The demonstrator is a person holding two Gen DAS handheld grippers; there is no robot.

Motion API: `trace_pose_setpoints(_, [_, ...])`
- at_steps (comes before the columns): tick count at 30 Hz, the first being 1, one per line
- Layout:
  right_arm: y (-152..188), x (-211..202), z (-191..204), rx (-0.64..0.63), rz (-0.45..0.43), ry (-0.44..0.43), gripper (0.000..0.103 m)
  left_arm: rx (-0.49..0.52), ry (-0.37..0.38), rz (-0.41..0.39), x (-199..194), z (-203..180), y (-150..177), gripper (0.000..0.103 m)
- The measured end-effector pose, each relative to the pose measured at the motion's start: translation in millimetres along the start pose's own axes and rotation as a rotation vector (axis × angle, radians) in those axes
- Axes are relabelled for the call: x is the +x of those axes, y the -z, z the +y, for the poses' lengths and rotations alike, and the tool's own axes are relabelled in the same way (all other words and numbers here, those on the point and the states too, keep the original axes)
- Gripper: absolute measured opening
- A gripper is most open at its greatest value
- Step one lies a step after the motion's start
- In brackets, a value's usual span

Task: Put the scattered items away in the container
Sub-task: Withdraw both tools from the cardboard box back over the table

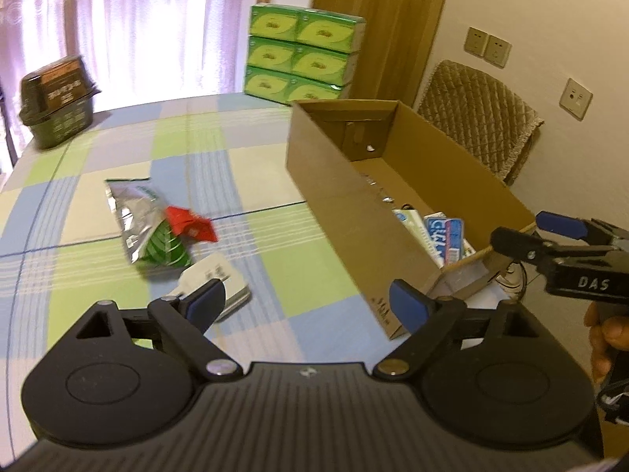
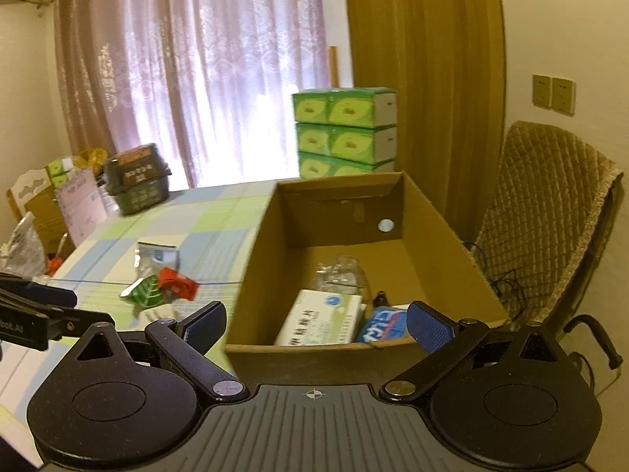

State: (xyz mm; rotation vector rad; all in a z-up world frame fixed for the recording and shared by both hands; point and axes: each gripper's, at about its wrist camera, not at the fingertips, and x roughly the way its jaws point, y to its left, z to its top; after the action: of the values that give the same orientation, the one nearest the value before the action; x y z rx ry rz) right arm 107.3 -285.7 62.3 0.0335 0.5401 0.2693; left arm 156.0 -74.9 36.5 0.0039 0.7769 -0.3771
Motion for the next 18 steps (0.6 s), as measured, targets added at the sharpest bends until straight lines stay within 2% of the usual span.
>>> trace_pose_setpoints(5, [-1,-3,24,-0.025,-0.006,-0.043,0.103,-0.039,-0.038,0.008,-16,23,18,0.093])
trace_pose_setpoints(9, [-1,-3,45,-0.051,-0.006,-0.080,0.103,-0.059,-0.090,0.002,-31,44,33,0.100])
trace_pose_setpoints(18, [6,6,93,-0.128,0.025,-0.161,0.103,-0.119,-0.210,0.032,-53,95,65,0.101])
